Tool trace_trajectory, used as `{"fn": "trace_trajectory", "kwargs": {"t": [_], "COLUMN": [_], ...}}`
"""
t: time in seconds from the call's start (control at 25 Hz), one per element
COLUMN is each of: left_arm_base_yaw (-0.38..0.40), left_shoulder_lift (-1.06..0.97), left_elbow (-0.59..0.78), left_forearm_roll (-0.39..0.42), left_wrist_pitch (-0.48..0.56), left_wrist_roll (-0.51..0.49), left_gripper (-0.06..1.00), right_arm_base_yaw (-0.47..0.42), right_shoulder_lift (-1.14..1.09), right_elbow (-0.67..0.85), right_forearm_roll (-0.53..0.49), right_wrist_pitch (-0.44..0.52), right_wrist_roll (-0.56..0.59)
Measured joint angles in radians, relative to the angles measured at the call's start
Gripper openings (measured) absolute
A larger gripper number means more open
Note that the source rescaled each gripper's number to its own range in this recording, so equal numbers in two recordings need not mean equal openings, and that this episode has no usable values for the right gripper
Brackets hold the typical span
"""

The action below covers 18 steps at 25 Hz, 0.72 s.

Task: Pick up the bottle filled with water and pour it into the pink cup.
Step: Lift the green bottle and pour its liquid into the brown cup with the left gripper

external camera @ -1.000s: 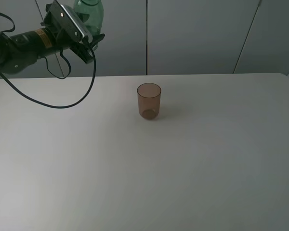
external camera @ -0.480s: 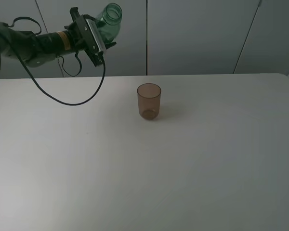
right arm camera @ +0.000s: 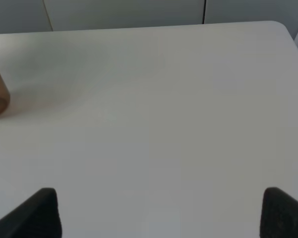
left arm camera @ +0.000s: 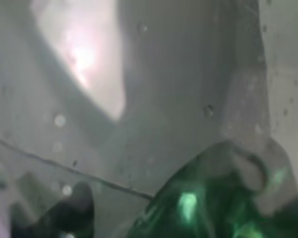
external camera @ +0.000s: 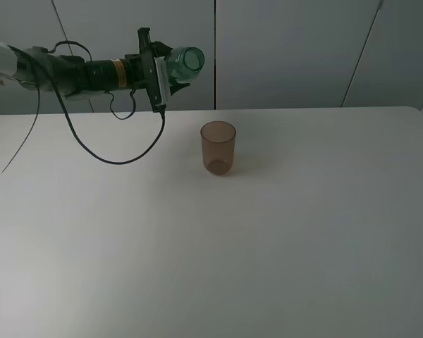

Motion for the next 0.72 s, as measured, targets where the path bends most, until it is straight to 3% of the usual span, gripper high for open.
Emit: {"fn": "trace_trajectory", "kwargs": {"t": [0.72], "left_arm_base_yaw": [-0.059], "left_shoulder_lift": [0.017], "left_elbow": [-0.014], "left_forearm_roll": [0.082], "left_wrist_pitch": [0.003], "left_wrist_roll": [0.217], "left_gripper": [0.01], "right_arm_base_yaw": [0.000], "right_shoulder_lift": [0.000], "right_elbow": [0.000], "right_forearm_roll": [0.000], "right_wrist_pitch": [0.000], "right_wrist_roll": [0.000]}}
